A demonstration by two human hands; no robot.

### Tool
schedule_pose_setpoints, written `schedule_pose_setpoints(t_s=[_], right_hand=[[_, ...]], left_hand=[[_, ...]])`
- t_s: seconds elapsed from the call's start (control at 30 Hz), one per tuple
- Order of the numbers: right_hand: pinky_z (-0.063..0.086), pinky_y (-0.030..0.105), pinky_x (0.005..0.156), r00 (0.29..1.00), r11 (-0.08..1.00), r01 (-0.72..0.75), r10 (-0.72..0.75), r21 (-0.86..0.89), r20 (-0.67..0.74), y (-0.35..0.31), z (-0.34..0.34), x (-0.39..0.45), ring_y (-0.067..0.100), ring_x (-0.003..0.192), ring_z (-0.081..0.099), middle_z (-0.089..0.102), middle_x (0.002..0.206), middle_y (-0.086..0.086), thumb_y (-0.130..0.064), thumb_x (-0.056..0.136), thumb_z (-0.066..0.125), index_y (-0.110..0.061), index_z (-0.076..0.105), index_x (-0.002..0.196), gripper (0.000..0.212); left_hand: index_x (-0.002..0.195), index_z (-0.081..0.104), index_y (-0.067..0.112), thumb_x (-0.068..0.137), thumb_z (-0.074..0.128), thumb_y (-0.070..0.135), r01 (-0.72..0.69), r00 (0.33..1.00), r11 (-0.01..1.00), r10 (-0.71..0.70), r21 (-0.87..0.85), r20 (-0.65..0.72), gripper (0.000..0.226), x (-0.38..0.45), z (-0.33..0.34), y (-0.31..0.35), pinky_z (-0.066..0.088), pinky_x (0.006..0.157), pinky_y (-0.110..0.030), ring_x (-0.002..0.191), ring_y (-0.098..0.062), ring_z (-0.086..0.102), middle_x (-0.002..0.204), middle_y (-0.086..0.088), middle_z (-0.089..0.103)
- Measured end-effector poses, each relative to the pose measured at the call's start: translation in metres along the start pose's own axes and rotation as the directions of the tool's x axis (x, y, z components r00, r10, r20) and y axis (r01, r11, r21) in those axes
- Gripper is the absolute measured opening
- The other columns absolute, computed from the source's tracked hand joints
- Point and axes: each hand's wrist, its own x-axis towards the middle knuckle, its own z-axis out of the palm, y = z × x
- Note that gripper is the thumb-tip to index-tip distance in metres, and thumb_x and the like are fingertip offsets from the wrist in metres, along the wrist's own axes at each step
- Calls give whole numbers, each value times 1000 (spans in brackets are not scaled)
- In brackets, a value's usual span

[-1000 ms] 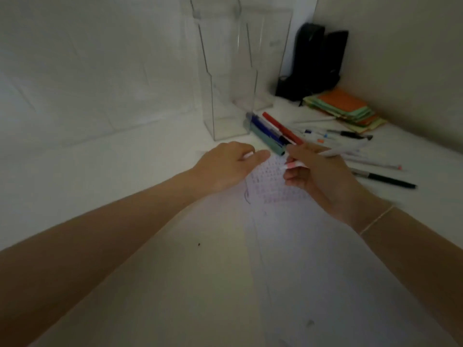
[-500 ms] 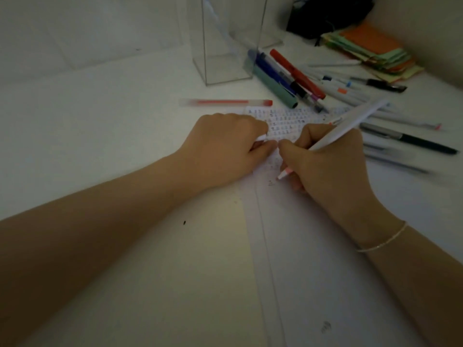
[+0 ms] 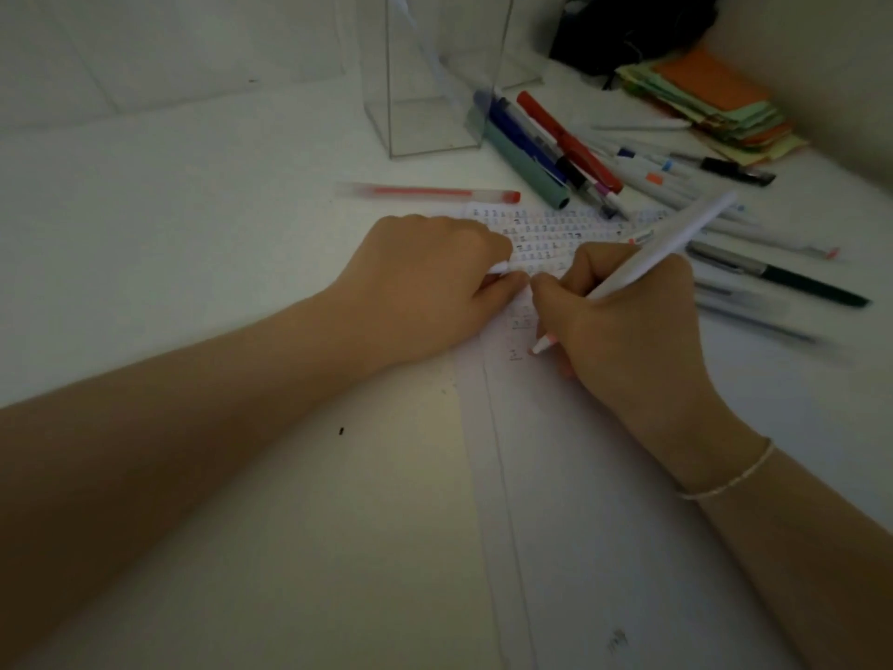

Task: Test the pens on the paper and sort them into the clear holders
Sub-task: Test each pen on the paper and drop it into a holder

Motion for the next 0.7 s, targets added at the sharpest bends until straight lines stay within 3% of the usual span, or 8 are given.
schedule_pose_setpoints(t_s=[0.2, 0.37, 0.57, 0.63, 0.7], right_hand=[[37, 16, 35, 999, 1000, 9, -10, -12, -32, 2, 0, 0, 8, 32, 49, 57, 52, 28, -1, 80, 63, 16, 52, 60, 28], [34, 14, 31, 999, 994, -36, 34, 103, 23, 1, 0, -1, 6, 26, 46, 56, 46, 16, -2, 80, 66, 16, 51, 59, 31], [34, 12, 38, 1000, 999, 17, -17, 33, -13, 3, 0, 0, 14, 38, 45, 53, 53, 29, -1, 81, 64, 17, 48, 60, 32], [35, 14, 39, 999, 991, -14, 18, 136, -29, 4, -4, 2, 11, 35, 42, 54, 51, 23, -5, 83, 66, 14, 50, 61, 33], [36, 19, 38, 995, 904, -61, 86, 422, -40, 3, -11, 4, 10, 34, 43, 57, 51, 8, -15, 81, 70, -2, 55, 58, 30]], left_hand=[[62, 29, 26, 94, 37, 45, -4, 1000, 1000, 4, -6, -11, 38, -1, 0, 0, 22, 53, -28, 59, -11, 37, 67, 10, 36], [69, 33, 24, 94, 37, 44, -2, 1000, 1000, 2, 7, -12, 32, -1, -1, 1, 22, 54, -28, 64, -13, 39, 73, 9, 39], [62, 23, 28, 96, 34, 43, -9, 999, 1000, 9, -12, -43, 38, -3, -1, 1, 18, 48, -27, 52, -10, 33, 62, 9, 31], [66, 29, 27, 94, 28, 40, -25, 998, 997, 20, -78, -65, 31, -6, -5, 3, 19, 47, -26, 48, -6, 30, 59, 11, 30], [73, 34, 24, 91, 21, 38, -68, 996, 988, 59, -136, -65, 26, -9, -7, 5, 21, 48, -25, 49, -3, 31, 61, 12, 30]])
